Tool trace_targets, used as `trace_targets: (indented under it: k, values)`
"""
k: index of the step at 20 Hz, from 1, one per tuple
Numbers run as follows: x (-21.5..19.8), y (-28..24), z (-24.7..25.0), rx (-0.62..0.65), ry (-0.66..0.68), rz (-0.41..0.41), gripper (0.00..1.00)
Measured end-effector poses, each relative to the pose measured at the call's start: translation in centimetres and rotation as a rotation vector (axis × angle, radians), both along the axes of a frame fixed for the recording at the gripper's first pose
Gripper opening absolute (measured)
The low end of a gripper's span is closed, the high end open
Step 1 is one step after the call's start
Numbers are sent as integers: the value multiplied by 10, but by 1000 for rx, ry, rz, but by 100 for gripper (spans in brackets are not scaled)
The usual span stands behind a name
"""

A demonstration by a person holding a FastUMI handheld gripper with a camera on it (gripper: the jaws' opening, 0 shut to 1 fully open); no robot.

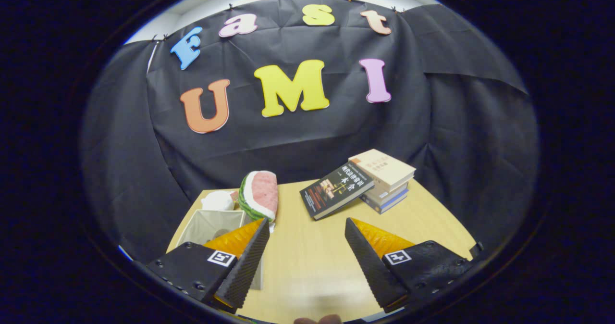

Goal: Open the storage box then place both shoes into the box .Put the left shoe in first, then the right shoe, with the right side of both shoes facing outward in a uniform manner.

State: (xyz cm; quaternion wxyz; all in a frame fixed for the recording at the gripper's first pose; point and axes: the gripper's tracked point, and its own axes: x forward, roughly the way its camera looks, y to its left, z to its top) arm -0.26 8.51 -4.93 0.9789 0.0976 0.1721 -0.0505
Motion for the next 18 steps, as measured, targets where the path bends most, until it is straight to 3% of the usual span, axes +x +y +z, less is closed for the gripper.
trace_targets:
  k: [8, 18]
  values:
    - [-39, -46, 60, -86, -215, 15, 96]
    - [-49, -45, 50, -99, -244, 58, 96]
